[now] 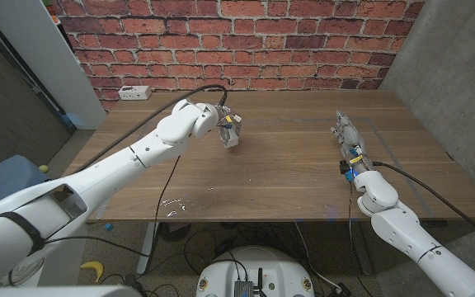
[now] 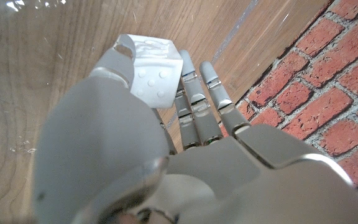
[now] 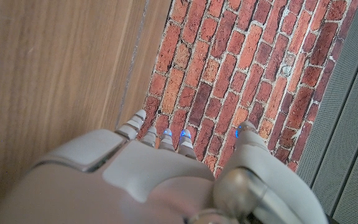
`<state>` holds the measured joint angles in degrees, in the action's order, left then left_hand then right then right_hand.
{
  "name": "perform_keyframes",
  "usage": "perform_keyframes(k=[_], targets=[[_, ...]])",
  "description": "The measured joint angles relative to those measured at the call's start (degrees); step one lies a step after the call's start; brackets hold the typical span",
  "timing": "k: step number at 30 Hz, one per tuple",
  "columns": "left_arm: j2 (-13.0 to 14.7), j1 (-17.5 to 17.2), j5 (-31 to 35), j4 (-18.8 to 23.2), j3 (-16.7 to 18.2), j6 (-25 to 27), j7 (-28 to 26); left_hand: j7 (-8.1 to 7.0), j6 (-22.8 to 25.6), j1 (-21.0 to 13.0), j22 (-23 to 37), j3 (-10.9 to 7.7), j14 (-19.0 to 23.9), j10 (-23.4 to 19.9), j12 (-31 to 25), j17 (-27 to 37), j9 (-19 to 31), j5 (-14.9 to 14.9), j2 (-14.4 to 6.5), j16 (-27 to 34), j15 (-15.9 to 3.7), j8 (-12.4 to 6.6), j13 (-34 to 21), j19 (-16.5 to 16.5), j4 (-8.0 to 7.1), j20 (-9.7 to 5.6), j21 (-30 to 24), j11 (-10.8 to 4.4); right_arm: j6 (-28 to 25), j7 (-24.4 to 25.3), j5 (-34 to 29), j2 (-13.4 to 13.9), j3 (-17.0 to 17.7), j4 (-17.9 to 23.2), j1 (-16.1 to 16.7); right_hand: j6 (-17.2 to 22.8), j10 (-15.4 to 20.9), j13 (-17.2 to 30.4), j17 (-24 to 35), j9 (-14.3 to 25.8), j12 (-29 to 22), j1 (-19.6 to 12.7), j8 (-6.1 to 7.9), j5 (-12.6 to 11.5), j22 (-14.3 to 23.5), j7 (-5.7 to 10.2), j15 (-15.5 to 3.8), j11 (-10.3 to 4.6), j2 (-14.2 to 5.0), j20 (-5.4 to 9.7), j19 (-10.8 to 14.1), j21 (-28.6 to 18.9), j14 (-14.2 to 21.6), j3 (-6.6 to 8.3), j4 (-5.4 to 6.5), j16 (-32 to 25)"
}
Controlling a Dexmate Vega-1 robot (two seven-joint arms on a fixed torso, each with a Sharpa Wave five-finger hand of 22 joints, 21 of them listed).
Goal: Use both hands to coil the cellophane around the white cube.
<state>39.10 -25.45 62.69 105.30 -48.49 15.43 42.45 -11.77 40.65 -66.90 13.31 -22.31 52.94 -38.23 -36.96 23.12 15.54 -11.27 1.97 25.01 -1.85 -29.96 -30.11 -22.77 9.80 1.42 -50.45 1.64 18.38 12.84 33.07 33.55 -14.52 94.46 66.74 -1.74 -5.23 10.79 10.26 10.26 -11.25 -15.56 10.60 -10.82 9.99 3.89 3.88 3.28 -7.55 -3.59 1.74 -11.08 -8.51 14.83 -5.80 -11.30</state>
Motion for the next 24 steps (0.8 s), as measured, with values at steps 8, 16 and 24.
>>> perform_keyframes(k=[8, 16, 24], targets=[[0.16, 0.16, 0.70, -1.12, -0.20, 2.13, 2.36, 0.00, 0.00, 0.00, -0.27, 0.23, 0.00, 0.00, 0.00, 0.83, 0.00, 0.05, 0.00, -0.43, -0.01, -0.37, -0.02, 0.50, -0.23, 0.11, -0.62, 0.00, -0.36, 0.08, -0.11, -0.01, -0.15, 0.00, -0.37, 0.00, 0.43, 0.00, 0.00, 0.00, 0.00, 0.00, 0.00, 0.00, 0.00, 0.00, 0.00, -0.01, 0.00, 0.00, 0.00, 0.00, 0.00, 0.00, 0.00, 0.00], [0.63, 0.86, 1.38, -2.21, -0.64, 3.48, 4.33, 0.00, 0.00, 0.00, -0.54, 0.23, 0.21, 0.62, 0.01, 1.34, 0.00, 0.17, 0.00, -0.84, -0.22, -0.37, -0.88, 1.56, -0.23, -0.32, -1.05, -0.62, -0.77, 0.27, -0.20, 0.00, -0.25, 0.04, -0.58, 0.00, 0.43, 0.00, 0.00, 0.00, 0.00, 0.00, 0.00, 0.00, 0.00, 0.00, 0.00, -0.01, 0.00, 0.00, 0.00, 0.00, 0.00, 0.00, 0.00, 0.00], [0.87, 1.85, 4.48, -3.09, -1.89, 4.51, 7.35, 0.00, 0.00, 0.00, -0.71, 0.47, -0.28, 0.93, 0.40, 2.01, 0.00, 0.50, 0.00, -1.54, -0.89, -0.40, -1.69, 3.05, -0.47, -0.40, -1.48, -0.93, -0.97, 0.39, -0.24, 0.01, -0.35, 0.09, -0.80, 0.00, 0.42, 0.00, 0.00, 0.00, 0.00, 0.00, 0.00, 0.00, 0.00, 0.00, 0.00, -0.01, 0.00, 0.00, 0.00, 0.00, 0.00, 0.00, 0.00, 0.00]])
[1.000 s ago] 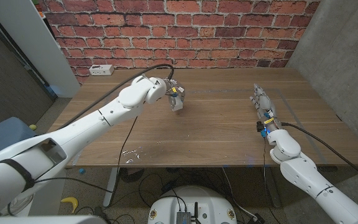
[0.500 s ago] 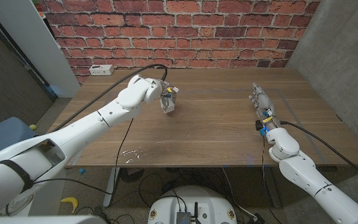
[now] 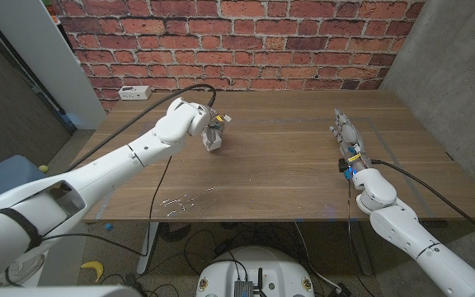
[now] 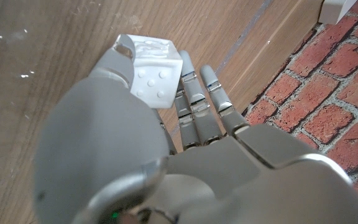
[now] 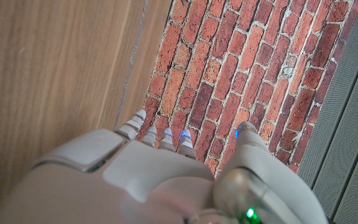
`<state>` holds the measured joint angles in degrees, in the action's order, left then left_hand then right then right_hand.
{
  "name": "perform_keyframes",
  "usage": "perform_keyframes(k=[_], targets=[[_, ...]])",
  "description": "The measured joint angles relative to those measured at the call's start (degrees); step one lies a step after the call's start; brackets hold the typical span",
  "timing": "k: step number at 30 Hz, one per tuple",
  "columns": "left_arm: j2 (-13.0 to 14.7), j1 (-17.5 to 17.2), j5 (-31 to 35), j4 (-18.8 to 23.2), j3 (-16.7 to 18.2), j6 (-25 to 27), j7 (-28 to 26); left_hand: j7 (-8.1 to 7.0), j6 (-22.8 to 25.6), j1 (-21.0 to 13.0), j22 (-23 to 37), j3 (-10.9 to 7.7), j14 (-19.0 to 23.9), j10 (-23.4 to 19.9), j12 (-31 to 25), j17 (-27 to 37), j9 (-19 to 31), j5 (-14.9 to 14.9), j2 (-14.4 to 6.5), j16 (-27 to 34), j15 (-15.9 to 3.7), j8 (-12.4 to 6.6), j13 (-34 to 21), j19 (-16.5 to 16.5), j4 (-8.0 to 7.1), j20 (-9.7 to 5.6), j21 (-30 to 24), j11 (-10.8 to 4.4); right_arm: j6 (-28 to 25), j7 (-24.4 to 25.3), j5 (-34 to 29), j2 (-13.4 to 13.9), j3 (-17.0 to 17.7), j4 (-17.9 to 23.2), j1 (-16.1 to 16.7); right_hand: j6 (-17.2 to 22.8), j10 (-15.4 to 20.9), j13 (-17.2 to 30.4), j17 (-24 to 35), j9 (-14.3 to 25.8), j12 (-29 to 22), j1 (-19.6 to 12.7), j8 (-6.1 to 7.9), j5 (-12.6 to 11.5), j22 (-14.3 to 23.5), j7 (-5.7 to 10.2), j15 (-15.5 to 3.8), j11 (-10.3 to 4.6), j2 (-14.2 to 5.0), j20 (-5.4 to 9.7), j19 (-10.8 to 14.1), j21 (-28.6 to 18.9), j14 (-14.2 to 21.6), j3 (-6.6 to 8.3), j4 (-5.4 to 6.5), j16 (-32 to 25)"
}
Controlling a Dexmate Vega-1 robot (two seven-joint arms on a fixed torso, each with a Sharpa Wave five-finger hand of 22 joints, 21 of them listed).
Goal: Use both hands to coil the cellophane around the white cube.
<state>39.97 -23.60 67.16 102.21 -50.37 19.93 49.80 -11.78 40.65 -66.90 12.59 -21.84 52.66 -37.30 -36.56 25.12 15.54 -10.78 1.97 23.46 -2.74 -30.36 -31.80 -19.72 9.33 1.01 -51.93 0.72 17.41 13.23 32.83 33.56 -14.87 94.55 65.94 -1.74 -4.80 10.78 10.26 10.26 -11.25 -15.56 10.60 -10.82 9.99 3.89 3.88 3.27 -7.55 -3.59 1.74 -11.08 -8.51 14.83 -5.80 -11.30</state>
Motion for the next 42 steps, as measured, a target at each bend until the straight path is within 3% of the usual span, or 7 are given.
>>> perform_keyframes(k=[6, 10, 16, 20, 32, 36, 42], targets=[[-0.34, 0.68, 3.37, -0.87, -1.17, 0.48, 2.60, 0.00, 0.00, 0.00, -0.31, 0.12, -1.48, 0.89, 2.08, 1.28, 0.00, 0.32, 0.00, -1.21, -1.49, 0.00, 0.90, 2.40, -0.11, 0.33, -0.67, -1.02, -0.09, 0.06, -0.05, 0.00, -0.08, 0.00, -0.15, 0.00, 0.00, 0.00, 0.00, 0.00, 0.00, 0.00, 0.00, 0.00, 0.00, 0.00, 0.00, 0.00, 0.00, 0.00, 0.00, 0.00, 0.00, 0.00, 0.00, 0.00], [-0.83, 1.08, 5.46, -1.62, -2.20, 0.57, 3.93, -0.25, 0.22, -0.01, -1.17, 1.76, -5.55, 1.56, 6.80, 2.02, -0.46, 0.33, 0.00, -3.83, -3.54, 1.98, 3.50, 5.02, -0.65, 0.93, -1.48, -4.87, -0.18, 0.10, -0.12, -0.01, -0.14, 0.00, -0.29, 0.00, 0.00, 0.00, 0.00, 0.00, 0.00, 0.00, 0.00, 0.00, 0.00, 0.00, 0.00, 0.00, 0.00, 0.00, 0.00, 0.00, 0.00, 0.00, 0.00, 0.00], [-1.17, 1.13, 8.79, -1.99, -2.73, 0.59, 5.39, 2.57, -4.13, -6.35, -2.21, 2.72, -16.69, 6.33, 15.51, -3.80, -2.57, 0.33, -6.34, -10.87, -0.89, 8.11, 7.32, 8.03, -1.60, 2.50, -0.92, -8.67, -0.22, 0.11, -0.19, -0.04, -0.21, -0.02, -0.48, 0.00, 0.00, 0.00, 0.00, 0.00, 0.00, 0.00, 0.00, 0.00, 0.00, 0.00, 0.00, 0.00, 0.00, 0.00, 0.00, 0.00, 0.00, 0.00, 0.00, 0.00], [-1.53, 1.13, 10.63, -2.08, -2.95, 0.59, 6.35, 2.59, -10.09, -3.86, -2.48, 3.86, -21.13, 10.15, 18.51, -5.69, -3.46, 0.66, -7.72, -12.27, -0.34, 11.69, 8.69, 9.13, -2.59, 2.55, -0.36, -7.90, -0.23, 0.13, -0.22, -0.05, -0.24, -0.08, -0.56, 0.00, -0.01, 0.00, 0.00, 0.00, 0.00, 0.00, 0.00, 0.00, 0.00, 0.00, -0.13, 0.00, 0.00, 0.00, 0.00, 0.00, 0.13, 0.00, 0.00, 0.00], [-2.11, 0.38, 13.90, -0.90, -2.20, -0.04, 9.50, 2.89, -24.60, 5.47, -2.47, 9.18, -33.27, 21.49, 24.73, -9.10, -4.30, 0.32, -4.17, -12.88, 0.29, 19.46, 10.96, 12.19, -4.10, 3.99, 2.56, -5.68, -0.23, -0.15, -0.26, -0.12, -0.44, -0.54, -1.15, 0.00, -0.01, 0.00, 0.00, 0.00, 0.00, 0.00, 0.00, 0.00, 0.00, 0.00, -0.21, 0.00, 0.00, 0.00, 0.00, 0.00, 0.21, 0.00, 0.00, 0.00], [-2.11, -0.05, 15.57, -0.22, -1.90, -0.05, 10.04, 2.84, -29.82, 5.83, -2.47, 10.10, -38.04, 26.46, 25.57, -10.83, -4.36, -0.04, -3.81, -13.10, 0.89, 20.22, 11.92, 13.44, -3.96, 4.63, 3.85, -5.13, -0.23, -0.31, -0.26, -0.11, -0.48, -0.66, -1.35, 0.00, -0.01, 0.00, 0.00, 0.00, 0.00, 0.00, 0.00, 0.00, 0.00, 0.00, -0.21, 0.00, 0.00, 0.00, 0.00, 0.00, 0.21, 0.00, 0.00, 0.00], [-2.11, -1.27, 17.65, 1.50, -1.06, -0.09, 10.55, 2.96, -31.06, 6.13, -2.47, 10.50, -39.38, 27.45, 25.57, -11.80, -4.63, -0.04, -4.11, -13.10, 1.65, 20.22, 12.41, 13.92, -3.87, 4.50, 4.48, -5.10, -0.24, -0.50, -0.26, 0.15, -0.47, -0.57, -1.37, 0.00, -0.01, 0.00, 0.00, 0.00, 0.00, 0.00, 0.00, 0.00, 0.00, 0.00, -0.21, 0.00, 0.00, 0.00, 0.00, 0.00, 0.21, 0.00, 0.00, 0.00]])
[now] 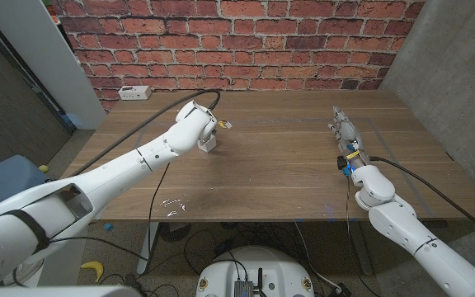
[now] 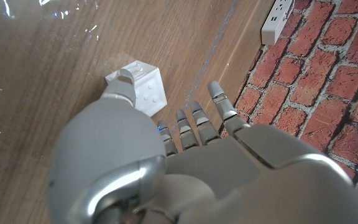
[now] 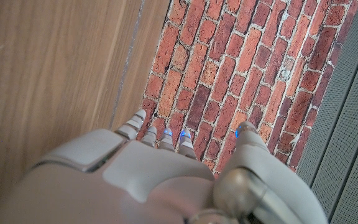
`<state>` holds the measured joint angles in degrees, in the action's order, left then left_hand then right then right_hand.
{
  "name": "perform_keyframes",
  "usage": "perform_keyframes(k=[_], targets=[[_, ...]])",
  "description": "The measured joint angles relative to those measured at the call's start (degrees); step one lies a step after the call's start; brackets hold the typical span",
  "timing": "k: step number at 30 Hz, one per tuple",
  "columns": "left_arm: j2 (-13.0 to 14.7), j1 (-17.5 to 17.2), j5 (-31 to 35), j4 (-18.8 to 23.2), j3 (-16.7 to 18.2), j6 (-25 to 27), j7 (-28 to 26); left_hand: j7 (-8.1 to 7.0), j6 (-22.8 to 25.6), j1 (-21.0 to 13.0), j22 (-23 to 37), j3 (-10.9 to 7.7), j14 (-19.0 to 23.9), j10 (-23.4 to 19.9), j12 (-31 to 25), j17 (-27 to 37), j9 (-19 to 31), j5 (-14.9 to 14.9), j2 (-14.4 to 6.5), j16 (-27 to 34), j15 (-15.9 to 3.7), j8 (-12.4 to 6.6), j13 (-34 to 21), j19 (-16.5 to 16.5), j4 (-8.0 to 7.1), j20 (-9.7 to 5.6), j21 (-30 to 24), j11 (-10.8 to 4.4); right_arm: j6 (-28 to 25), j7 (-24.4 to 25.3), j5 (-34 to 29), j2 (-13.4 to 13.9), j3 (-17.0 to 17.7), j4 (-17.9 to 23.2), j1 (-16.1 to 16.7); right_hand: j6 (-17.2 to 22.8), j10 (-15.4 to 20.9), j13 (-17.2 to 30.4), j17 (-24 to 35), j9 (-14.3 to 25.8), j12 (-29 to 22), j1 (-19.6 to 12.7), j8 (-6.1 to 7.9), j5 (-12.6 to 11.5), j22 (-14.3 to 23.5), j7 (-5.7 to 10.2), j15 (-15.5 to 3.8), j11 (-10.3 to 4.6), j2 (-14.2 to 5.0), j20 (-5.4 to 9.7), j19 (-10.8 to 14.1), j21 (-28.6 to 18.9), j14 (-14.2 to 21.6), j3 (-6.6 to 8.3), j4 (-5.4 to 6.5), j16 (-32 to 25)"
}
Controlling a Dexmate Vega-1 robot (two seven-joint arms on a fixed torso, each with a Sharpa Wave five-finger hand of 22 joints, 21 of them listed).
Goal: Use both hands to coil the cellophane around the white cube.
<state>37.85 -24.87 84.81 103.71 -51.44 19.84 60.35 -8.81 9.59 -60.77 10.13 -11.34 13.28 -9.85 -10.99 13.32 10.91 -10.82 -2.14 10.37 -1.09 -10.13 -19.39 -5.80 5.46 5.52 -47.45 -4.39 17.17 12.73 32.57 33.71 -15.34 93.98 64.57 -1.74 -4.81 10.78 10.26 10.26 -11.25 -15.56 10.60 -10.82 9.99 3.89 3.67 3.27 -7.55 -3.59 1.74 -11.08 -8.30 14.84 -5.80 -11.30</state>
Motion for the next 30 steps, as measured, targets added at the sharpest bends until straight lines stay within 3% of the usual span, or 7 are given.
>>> perform_keyframes(k=[3, 7, 12, 18, 25, 30], targets=[[0.05, -0.98, 0.17, 1.50, 0.95, -0.22, 0.02, -0.16, 0.51, 1.10, 0.00, 0.42, -0.30, -0.18, -0.11, -0.25, 0.00, 0.00, 0.13, 0.07, -0.15, -0.44, 0.21, 0.00, -0.42, 0.00, 0.21, -0.17, -0.58, 0.27, -0.03, 0.46, 0.18, 0.71, 0.37, 0.00, 0.00, 0.00, 0.00, 0.00, 0.00, 0.00, 0.00, 0.00, 0.00, 0.00, 0.00, 0.00, 0.00, 0.00, 0.00, 0.00, 0.00, 0.00, 0.00, 0.00], [0.24, -2.26, 0.04, 3.33, 2.17, -0.54, -0.20, -0.18, 4.32, 3.49, 0.00, 1.44, -0.28, -1.25, -0.80, -1.10, 0.00, -0.21, -0.35, 0.29, -0.53, -1.78, 0.83, 2.18, -1.44, 1.11, 1.65, -0.42, -1.75, 1.12, -0.28, 1.35, 0.59, 2.05, 1.13, 1.41, 1.18, 0.00, 0.00, 0.00, -0.22, -2.18, 0.44, 0.00, 0.00, -0.50, -0.02, -0.30, -0.60, -0.40, 0.43, -0.28, 1.69, 1.35, -1.35, 0.00], [0.85, -4.55, -1.61, 6.15, 4.31, -0.59, -2.12, 1.23, 12.68, 6.75, 0.00, 2.57, -1.38, -2.16, -1.24, -2.07, 0.28, -0.47, -1.11, 0.68, 0.66, -4.23, 1.78, 4.15, -2.56, 2.72, 3.55, 0.36, -4.50, 2.56, -0.97, 3.00, 1.08, 4.48, 2.32, 3.85, 3.00, 0.00, 0.00, 0.00, -0.64, -5.64, 1.12, 0.00, 0.00, -0.95, 0.29, -0.53, -0.77, -1.22, 1.66, -0.44, 3.68, 3.05, -3.04, -0.44], [2.00, -8.96, -3.28, 10.26, 7.06, 0.69, -7.58, 2.21, 21.06, 9.77, 0.01, 3.40, -1.60, -4.58, -2.00, -2.67, 0.71, -0.47, -1.58, 0.73, 1.42, -6.62, 2.84, 6.36, -3.40, 4.93, 5.83, -0.26, -8.75, 4.40, -2.00, 5.51, 1.59, 7.90, 3.70, 6.17, 4.85, 0.00, 0.00, 0.00, -0.99, -8.41, 1.44, 0.00, 0.00, -0.99, -0.24, -0.71, -0.95, -1.54, 2.58, -0.84, 5.20, 4.05, -4.04, -0.44], [3.05, -14.47, -6.61, 14.87, 10.53, 2.21, -13.96, 3.53, 23.62, 12.00, 0.01, 4.19, -1.91, -5.61, -2.44, -2.67, 0.97, -0.47, -1.42, 0.73, 1.73, -7.07, 3.24, 7.48, -4.19, 6.05, 7.16, 0.23, -15.30, 6.08, -3.88, 9.05, 1.66, 12.29, 4.71, 7.10, 6.26, 0.00, 0.00, 0.00, -1.09, -9.97, 1.73, 0.00, 0.00, -0.94, 0.02, -0.92, -1.19, -1.53, 3.20, -0.84, 6.16, 4.97, -4.07, -0.78], [3.79, -17.36, -8.91, 17.71, 12.29, 2.88, -16.22, 3.49, 24.19, 12.81, 0.01, 4.43, -1.92, -5.87, -2.44, -2.67, 0.96, -0.47, -1.21, 0.73, 1.74, -7.07, 3.44, 7.47, -4.43, 6.05, 7.64, 0.49, -19.95, 6.62, -5.32, 11.32, 1.10, 14.91, 4.94, 7.38, 6.46, 0.00, 0.29, 0.00, -1.09, -10.57, 1.73, 0.00, 0.00, -1.22, -0.30, -0.71, -1.21, -1.53, 3.19, -0.84, 6.47, 5.20, -4.31, -0.78]])
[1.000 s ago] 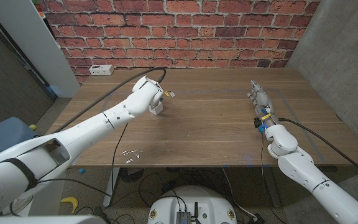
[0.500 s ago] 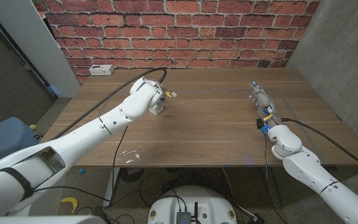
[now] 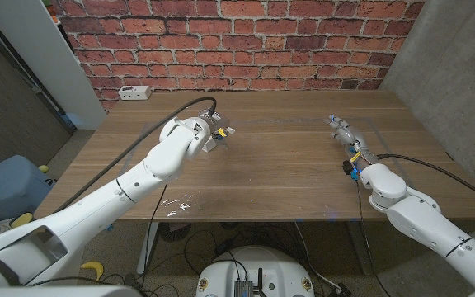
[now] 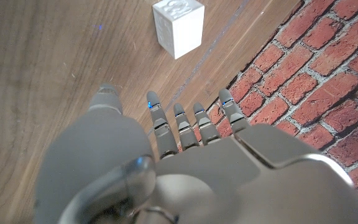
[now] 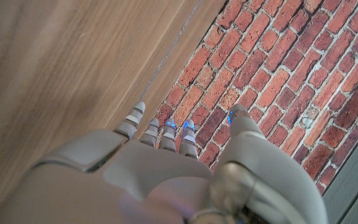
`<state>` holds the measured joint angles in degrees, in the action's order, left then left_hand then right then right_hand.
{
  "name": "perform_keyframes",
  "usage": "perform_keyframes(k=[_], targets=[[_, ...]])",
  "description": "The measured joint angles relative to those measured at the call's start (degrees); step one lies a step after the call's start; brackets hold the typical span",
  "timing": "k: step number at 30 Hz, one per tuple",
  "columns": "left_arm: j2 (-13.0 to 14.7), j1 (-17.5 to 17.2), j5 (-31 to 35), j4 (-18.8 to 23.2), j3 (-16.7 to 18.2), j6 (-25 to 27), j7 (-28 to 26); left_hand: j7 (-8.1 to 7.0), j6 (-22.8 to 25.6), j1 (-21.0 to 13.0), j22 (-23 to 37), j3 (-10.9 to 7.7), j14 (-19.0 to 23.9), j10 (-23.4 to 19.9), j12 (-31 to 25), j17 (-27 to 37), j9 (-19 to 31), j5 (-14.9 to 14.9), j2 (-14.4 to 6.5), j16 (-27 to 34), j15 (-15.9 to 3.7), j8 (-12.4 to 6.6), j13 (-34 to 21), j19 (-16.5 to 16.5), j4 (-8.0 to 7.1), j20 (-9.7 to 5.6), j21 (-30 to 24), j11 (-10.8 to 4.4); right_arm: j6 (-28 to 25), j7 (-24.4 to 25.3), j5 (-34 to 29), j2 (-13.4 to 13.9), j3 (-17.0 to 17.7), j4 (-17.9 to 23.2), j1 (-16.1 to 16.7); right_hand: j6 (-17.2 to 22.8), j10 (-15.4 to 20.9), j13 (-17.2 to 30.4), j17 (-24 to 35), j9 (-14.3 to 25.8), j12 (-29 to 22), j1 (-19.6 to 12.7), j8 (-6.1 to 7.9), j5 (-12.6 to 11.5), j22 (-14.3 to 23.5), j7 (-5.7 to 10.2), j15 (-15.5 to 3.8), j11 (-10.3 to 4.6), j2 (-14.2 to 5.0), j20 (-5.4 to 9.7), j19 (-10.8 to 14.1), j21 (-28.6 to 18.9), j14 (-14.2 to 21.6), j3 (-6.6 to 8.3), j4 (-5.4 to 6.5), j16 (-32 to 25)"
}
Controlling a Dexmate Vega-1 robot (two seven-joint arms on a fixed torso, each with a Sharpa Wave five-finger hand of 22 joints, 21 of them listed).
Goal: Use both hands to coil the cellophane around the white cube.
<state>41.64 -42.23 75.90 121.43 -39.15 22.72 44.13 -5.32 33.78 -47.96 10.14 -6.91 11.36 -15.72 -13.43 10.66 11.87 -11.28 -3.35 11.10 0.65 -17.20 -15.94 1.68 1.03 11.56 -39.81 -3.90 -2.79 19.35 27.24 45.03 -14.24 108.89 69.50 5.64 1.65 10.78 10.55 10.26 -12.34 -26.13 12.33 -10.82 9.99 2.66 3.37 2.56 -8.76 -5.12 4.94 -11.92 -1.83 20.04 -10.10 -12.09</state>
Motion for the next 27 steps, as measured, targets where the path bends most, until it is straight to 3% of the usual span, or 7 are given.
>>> perform_keyframes(k=[12, 27], targets=[[1.37, -5.00, -3.14, 5.75, 2.47, 1.54, -0.45, 0.83, -0.84, 2.52, 0.01, 0.79, -1.54, 0.96, 0.39, 0.01, 0.27, 0.00, 0.49, 0.00, 1.54, 0.64, 0.53, 1.64, -0.79, 0.41, 1.35, 0.52, -8.51, 0.26, -3.00, 5.24, -1.32, 5.88, 0.28, 0.83, 0.52, 0.00, 0.00, 0.00, 0.00, -1.12, 0.00, 0.00, 0.00, -0.21, 0.00, 0.11, 0.52, 0.00, 0.62, 0.00, 0.61, 0.46, 0.00, 0.00], [1.59, -11.15, -2.00, 10.86, 4.51, 4.33, 0.86, 1.94, -0.06, 3.54, 0.01, 1.26, -1.73, 0.74, 0.39, 0.01, 0.27, 0.00, 0.53, 0.00, 1.72, 0.68, 0.80, 1.64, -1.26, 0.41, 2.22, 0.74, -21.36, -0.61, -8.59, 11.03, -5.09, 12.86, -1.72, 3.09, 1.36, 0.00, -0.01, 0.25, 0.00, -3.31, 0.00, 0.00, 0.00, -0.38, -0.20, -0.73, 0.76, -0.32, 1.73, 0.00, 1.43, 0.93, -0.01, 0.00]])
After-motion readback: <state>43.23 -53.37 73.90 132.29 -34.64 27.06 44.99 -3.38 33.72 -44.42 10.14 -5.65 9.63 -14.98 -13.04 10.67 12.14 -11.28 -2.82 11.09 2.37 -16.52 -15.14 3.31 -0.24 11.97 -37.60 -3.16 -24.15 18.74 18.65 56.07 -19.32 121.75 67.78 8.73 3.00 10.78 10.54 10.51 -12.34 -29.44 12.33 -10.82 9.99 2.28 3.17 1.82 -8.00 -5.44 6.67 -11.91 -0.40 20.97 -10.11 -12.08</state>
